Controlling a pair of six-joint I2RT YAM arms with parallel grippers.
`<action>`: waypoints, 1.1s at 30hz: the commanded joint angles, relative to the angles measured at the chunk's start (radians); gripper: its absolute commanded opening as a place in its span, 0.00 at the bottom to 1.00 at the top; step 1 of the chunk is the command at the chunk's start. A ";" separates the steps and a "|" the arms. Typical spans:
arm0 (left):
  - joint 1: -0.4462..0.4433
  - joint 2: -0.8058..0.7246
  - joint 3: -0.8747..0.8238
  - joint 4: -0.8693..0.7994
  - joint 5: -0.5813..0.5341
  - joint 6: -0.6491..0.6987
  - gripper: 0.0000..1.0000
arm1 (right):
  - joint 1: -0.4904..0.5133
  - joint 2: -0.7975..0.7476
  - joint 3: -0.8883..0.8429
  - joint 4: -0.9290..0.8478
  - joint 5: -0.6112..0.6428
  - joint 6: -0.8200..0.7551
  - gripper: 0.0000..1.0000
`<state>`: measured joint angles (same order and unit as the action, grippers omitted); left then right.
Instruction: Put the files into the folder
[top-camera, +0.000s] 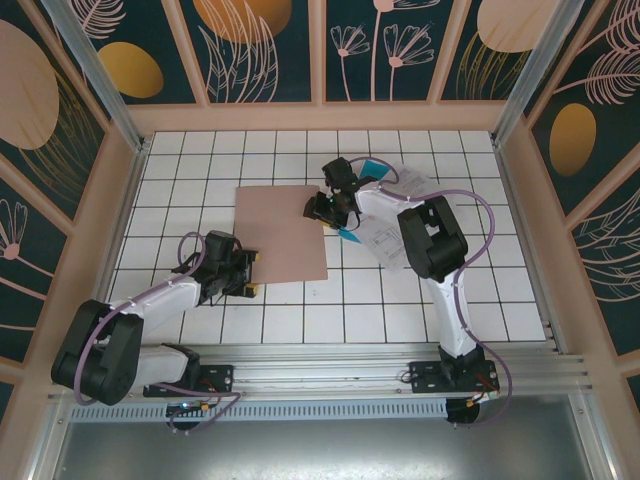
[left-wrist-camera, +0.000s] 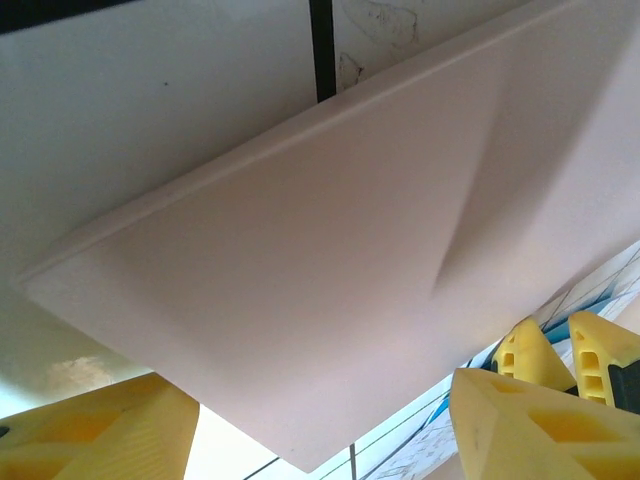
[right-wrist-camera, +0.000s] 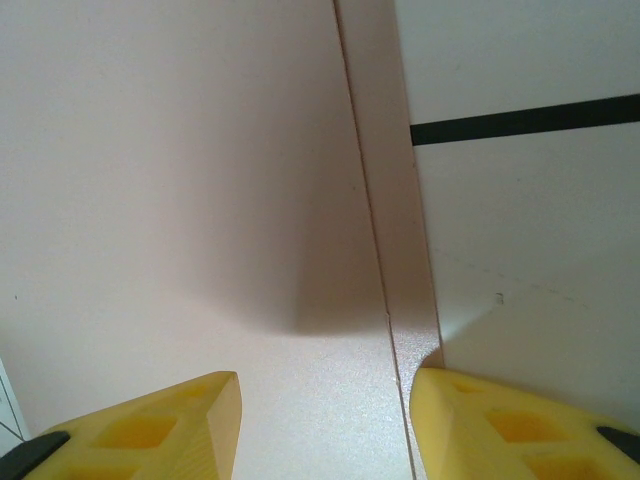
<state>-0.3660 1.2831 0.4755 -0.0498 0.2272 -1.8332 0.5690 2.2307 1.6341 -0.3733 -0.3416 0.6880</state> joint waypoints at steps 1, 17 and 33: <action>-0.003 0.007 0.012 -0.044 -0.009 0.012 0.70 | -0.004 0.043 -0.052 -0.090 0.018 0.016 0.51; -0.003 0.037 0.017 0.070 -0.012 0.020 0.52 | -0.007 0.052 -0.059 -0.078 -0.011 0.016 0.51; -0.002 0.014 -0.023 0.132 0.000 0.012 0.38 | -0.009 0.051 -0.076 -0.047 -0.042 0.021 0.52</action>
<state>-0.3660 1.3174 0.4698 0.0273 0.2268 -1.8263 0.5549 2.2299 1.6135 -0.3393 -0.3943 0.6949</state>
